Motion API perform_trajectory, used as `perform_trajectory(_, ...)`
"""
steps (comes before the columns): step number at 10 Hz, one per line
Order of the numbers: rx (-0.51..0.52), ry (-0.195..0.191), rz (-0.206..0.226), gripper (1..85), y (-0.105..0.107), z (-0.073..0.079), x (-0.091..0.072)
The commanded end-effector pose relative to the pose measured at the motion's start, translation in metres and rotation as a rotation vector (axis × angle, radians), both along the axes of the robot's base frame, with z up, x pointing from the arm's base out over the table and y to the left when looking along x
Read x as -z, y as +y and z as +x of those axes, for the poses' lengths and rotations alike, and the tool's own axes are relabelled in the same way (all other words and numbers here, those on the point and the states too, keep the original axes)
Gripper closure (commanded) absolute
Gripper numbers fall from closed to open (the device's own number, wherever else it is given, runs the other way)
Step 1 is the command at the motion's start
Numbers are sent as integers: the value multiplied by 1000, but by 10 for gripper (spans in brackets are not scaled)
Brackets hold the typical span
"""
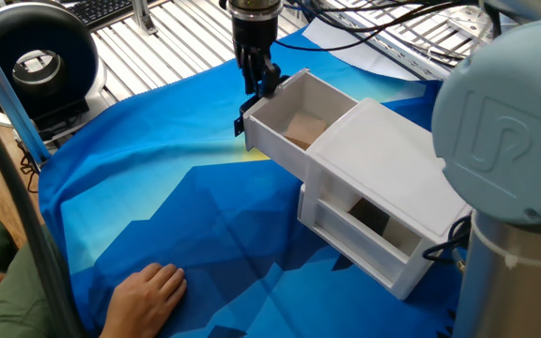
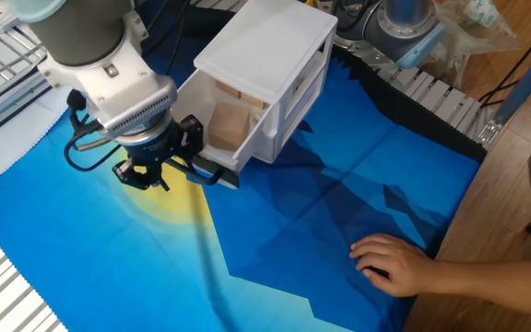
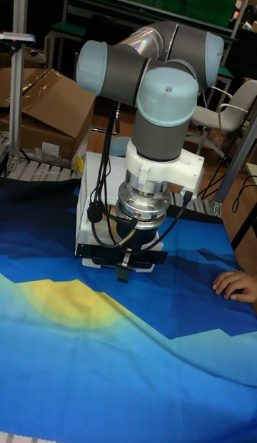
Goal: Take something out of a drawer
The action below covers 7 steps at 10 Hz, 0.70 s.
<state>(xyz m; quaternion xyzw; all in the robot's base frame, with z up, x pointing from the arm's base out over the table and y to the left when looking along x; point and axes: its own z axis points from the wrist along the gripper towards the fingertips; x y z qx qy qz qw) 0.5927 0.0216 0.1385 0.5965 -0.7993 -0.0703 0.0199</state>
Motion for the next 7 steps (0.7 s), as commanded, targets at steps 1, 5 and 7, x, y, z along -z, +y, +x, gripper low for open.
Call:
perform_trajectory(1, 38, 65, 16, 363, -1, -14, 3)
perform_trajectory(5, -17, 115, -6, 357, 1, -22, -7)
perform_trajectory(7, -35, 108, -47, 357, -2, -18, -15)
